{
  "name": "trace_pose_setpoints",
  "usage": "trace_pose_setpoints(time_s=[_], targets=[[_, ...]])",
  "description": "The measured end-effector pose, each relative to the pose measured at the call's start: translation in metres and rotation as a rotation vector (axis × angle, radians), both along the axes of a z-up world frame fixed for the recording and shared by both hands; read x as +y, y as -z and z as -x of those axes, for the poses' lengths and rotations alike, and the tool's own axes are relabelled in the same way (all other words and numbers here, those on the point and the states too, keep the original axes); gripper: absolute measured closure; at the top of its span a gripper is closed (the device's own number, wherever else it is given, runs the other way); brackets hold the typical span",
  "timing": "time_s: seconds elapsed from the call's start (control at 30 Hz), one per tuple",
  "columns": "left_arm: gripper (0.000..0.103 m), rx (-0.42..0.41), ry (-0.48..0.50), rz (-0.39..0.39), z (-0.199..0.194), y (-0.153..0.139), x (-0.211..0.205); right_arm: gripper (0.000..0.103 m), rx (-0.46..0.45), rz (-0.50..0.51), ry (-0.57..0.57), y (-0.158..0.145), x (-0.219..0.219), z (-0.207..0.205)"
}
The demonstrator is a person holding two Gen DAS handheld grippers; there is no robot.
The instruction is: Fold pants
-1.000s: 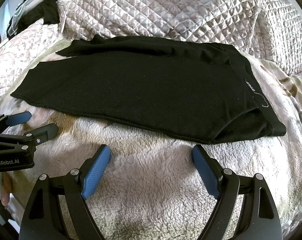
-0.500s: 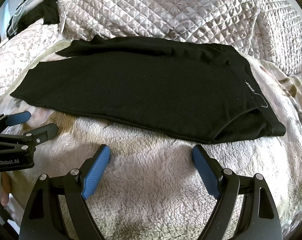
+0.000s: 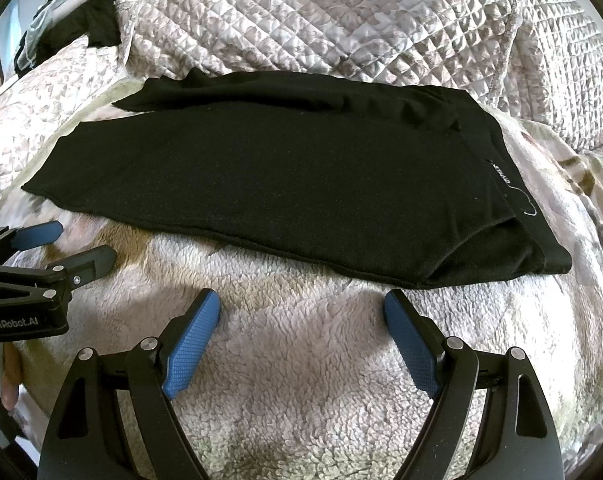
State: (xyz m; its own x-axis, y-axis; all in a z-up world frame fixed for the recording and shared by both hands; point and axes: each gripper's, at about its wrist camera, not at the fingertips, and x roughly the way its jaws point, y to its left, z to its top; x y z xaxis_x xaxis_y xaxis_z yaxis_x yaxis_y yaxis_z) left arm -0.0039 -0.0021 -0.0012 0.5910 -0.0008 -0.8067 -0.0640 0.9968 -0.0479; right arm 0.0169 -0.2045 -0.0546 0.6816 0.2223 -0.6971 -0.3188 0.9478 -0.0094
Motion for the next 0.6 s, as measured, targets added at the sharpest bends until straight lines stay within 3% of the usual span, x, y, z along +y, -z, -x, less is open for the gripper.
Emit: trace_pose_setpoints(time_s=[0.6], targets=[[0.003,0.007,0.002,-0.009,-0.0051,-0.0013,0.0010,0.019,0.023,-0.005,-0.025,0.0022,-0.0012,-0.0009]])
